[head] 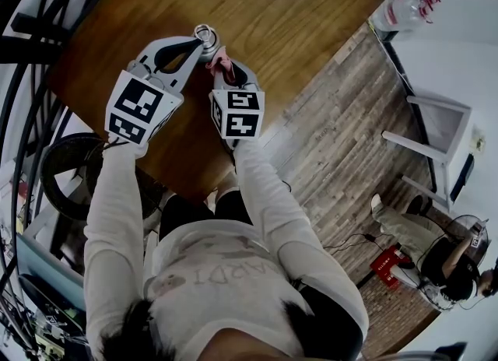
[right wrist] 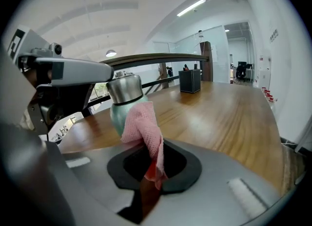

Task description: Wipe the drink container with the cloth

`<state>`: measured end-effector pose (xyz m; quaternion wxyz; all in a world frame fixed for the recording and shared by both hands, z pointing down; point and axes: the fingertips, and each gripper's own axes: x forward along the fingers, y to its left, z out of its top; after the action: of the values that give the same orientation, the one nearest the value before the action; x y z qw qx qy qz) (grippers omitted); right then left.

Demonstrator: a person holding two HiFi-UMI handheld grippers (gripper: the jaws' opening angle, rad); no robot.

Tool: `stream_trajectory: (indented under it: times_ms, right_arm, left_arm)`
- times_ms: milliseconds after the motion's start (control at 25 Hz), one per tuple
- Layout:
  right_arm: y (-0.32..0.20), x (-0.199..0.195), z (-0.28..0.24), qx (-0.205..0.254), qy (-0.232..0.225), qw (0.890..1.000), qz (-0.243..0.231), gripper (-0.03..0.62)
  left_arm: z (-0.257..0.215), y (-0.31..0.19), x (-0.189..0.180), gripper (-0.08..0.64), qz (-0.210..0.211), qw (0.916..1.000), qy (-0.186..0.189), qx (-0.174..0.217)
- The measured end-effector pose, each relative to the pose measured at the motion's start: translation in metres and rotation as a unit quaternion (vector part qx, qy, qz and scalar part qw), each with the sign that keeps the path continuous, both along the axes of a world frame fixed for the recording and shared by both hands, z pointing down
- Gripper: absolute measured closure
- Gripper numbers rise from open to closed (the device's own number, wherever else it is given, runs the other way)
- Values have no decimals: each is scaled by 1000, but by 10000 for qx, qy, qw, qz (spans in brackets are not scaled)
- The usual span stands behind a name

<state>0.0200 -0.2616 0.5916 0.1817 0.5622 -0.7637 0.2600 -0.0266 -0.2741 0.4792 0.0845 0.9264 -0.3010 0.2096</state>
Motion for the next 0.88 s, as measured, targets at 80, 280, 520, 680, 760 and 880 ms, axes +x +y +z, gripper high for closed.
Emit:
stream_trajectory:
  times_ms: [80, 280, 520, 680, 760, 880]
  right_arm:
    - [-6, 4, 2, 4, 50, 10000, 36, 554]
    - [-16, 10, 2, 56, 196, 9998, 10, 554]
    - [-13, 8, -24, 281, 271, 9992, -16, 554]
    - [-10, 5, -38, 408, 467, 9980, -78, 555]
    - [-7, 2, -42, 453, 516, 9976, -103, 555]
    - [-4, -4, -45, 469, 448, 9978, -113, 555]
  left_arm:
    - [0, 0, -2, 566, -5, 10000, 10, -7]
    - [1, 1, -3, 566, -18, 10000, 29, -26]
    - [-1, 1, -2, 566, -15, 10000, 5, -31]
    - [-1, 0, -1, 566, -28, 10000, 32, -57]
    - [-1, 0, -1, 567, -35, 10000, 42, -61]
    - [-1, -1, -1, 567, -33, 10000, 41, -64]
